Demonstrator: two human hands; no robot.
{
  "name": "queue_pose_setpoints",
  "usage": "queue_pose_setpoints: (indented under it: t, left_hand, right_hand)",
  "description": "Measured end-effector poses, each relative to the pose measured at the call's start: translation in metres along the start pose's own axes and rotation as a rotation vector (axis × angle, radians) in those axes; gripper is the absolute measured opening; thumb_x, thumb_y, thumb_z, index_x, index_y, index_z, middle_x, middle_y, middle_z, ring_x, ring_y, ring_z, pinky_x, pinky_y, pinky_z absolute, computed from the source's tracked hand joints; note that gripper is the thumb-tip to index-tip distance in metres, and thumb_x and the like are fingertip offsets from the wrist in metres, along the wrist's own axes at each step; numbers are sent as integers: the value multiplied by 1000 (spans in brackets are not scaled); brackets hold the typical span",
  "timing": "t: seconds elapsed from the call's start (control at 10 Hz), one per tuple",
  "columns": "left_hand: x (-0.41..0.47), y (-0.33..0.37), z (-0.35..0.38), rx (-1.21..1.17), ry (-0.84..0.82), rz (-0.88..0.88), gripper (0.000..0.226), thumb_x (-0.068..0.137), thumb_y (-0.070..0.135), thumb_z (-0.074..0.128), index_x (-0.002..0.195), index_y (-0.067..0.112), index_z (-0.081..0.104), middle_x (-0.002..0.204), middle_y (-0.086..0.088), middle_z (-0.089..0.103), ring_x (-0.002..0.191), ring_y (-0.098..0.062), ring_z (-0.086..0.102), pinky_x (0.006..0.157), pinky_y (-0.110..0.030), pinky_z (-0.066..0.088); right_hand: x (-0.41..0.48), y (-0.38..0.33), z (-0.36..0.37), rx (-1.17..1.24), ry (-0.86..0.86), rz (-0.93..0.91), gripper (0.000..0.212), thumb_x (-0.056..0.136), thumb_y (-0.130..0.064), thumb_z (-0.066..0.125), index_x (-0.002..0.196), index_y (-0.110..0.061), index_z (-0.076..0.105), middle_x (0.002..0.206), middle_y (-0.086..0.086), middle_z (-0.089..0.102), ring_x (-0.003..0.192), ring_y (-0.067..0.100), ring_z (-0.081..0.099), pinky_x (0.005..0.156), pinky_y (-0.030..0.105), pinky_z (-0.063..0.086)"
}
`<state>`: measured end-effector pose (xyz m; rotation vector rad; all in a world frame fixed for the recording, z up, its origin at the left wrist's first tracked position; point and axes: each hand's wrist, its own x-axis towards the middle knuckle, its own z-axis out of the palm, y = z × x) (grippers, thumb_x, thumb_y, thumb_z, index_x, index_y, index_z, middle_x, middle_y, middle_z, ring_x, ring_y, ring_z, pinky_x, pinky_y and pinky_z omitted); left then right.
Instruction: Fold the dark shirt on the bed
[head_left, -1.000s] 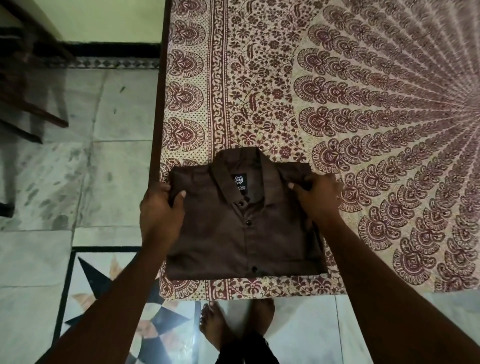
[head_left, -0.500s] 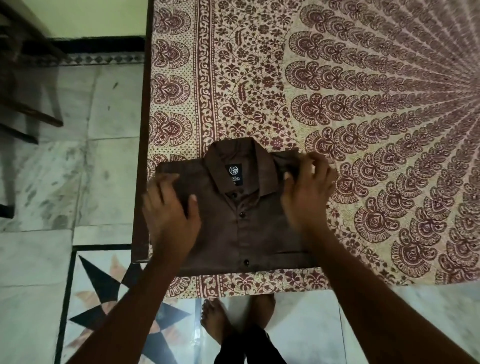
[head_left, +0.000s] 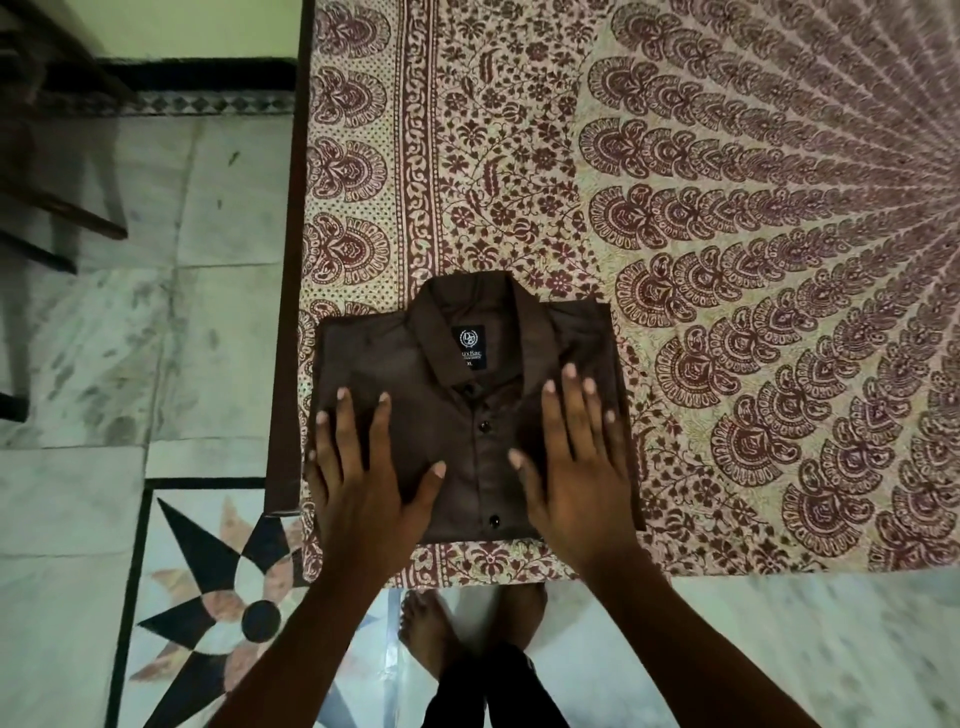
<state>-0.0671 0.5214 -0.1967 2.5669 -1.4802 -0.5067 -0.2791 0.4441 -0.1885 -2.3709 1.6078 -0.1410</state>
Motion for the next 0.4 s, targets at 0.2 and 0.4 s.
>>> queue_pose_setpoints:
  t: [0.2, 0.4]
  left_hand:
    - [-5, -13, 20, 21, -35, 21, 99, 84, 78, 47, 163, 30, 14, 173, -7, 1, 158, -38, 4, 121, -64, 16]
    - [-21, 27, -33, -412, 61, -40, 72, 90, 51, 56, 149, 13, 41, 153, -13, 46, 143, -34, 43, 117, -51, 36]
  right_hand:
    - [-20, 41, 26, -113, -59, 157, 78, 104, -62, 31, 163, -12, 23, 172, 11, 16, 156, 33, 25, 123, 56, 26]
    - [-23, 20, -36, 190, 72, 243, 67, 103, -51, 47, 154, -7, 44, 159, 17, 45, 144, 36, 45, 117, 54, 40]
